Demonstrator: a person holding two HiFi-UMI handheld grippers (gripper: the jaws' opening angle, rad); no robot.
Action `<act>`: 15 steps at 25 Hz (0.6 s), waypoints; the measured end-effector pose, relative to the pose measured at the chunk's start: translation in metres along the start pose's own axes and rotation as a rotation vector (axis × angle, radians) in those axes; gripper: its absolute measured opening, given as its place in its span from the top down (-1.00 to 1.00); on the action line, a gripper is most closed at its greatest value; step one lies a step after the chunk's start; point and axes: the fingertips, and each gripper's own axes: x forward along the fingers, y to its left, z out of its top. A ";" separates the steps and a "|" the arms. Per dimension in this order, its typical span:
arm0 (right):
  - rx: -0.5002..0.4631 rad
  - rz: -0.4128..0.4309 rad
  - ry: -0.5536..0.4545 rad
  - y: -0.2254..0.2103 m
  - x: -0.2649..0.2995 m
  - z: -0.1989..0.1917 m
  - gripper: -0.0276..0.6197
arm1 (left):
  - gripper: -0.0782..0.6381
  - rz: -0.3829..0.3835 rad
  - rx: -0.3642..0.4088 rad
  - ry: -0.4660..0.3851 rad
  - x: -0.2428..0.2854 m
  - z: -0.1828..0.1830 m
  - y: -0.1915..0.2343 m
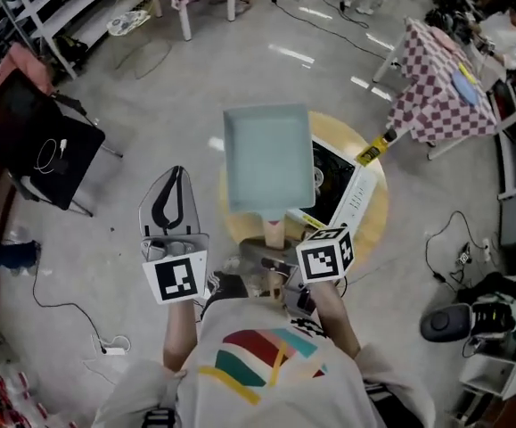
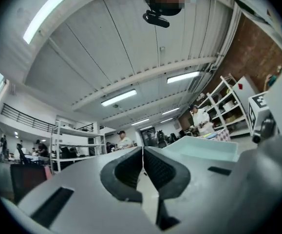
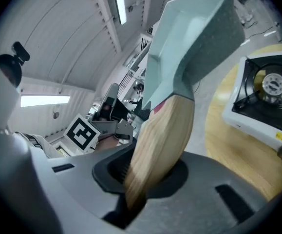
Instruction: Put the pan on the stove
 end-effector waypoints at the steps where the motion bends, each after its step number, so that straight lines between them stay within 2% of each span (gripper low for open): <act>1: 0.009 -0.022 -0.036 -0.006 -0.008 0.007 0.81 | 0.76 -0.039 -0.003 -0.017 0.014 0.003 -0.010; 10: 0.108 -0.211 -0.377 -0.031 -0.062 0.042 0.81 | 0.76 -0.410 -0.052 -0.142 0.089 0.030 -0.089; 15: 0.145 -0.277 -0.493 -0.034 -0.077 0.043 0.81 | 0.76 -0.530 -0.072 -0.180 0.108 0.039 -0.118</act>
